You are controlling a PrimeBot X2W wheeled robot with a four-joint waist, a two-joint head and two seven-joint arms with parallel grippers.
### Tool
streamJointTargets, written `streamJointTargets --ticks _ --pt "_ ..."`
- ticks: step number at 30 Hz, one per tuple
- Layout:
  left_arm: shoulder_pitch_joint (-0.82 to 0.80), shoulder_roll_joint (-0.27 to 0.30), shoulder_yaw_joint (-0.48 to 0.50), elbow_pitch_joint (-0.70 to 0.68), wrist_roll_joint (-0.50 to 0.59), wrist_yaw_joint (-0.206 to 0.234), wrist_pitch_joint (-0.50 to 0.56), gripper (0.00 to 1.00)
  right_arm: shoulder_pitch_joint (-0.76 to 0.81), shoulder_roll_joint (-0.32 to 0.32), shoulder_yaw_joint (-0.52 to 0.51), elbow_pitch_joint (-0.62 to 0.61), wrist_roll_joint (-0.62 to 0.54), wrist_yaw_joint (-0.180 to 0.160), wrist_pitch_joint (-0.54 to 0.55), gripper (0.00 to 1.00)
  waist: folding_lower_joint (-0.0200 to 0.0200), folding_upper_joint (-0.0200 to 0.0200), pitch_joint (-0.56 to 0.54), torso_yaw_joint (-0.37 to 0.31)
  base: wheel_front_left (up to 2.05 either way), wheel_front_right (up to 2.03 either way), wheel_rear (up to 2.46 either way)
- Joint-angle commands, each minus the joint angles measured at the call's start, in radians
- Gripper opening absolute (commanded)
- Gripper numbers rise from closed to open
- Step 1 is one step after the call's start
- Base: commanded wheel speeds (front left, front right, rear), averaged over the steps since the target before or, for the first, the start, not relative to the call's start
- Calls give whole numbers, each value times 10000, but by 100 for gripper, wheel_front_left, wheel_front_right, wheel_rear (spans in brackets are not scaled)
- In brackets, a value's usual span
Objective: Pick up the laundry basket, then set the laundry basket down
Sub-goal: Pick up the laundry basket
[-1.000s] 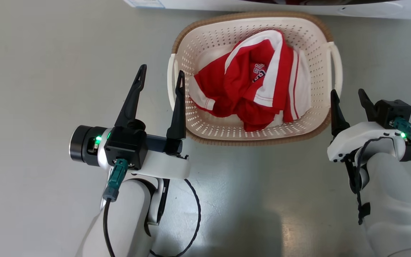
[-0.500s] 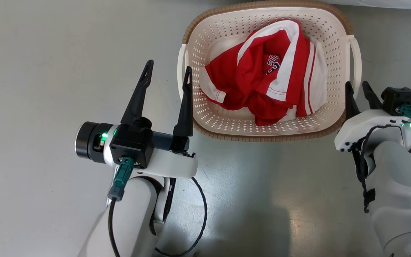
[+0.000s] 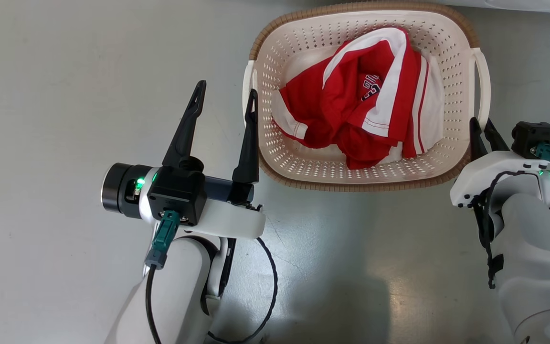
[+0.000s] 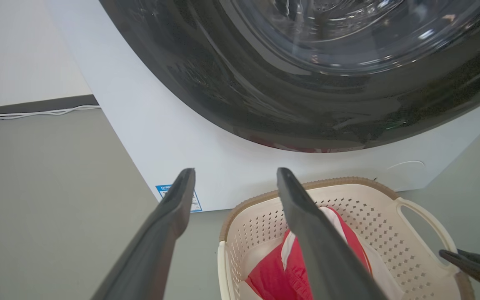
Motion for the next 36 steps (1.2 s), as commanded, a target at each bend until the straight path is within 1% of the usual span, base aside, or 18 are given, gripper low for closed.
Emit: streamJointTargets --ticks 1,4,11,17,26,36 --pt "-135 147 293 -226 -103 93 -51 100 10 195 149 -59 -133 46 -107 10 0 0 -16 -18 0 0 0" --pt "-146 147 306 -232 -98 89 -51 100 29 195 55 -54 -147 46 -107 5 0 0 -41 -48 0 0 0" --pt "-165 147 322 -221 -78 77 -51 100 54 195 -23 51 7 46 -107 0 0 0 -75 -81 0 0 0" --pt "-185 147 323 -193 -83 85 -51 100 158 195 191 214 349 46 -107 0 0 0 -130 -95 0 0 0" --pt "-179 147 336 -157 -94 81 -51 100 511 195 711 436 1382 46 -107 0 0 0 -271 -154 0 0 0" --pt "-166 147 343 -173 -56 62 -51 100 775 195 1277 498 1915 46 -107 0 0 0 -256 -192 0 0 0"
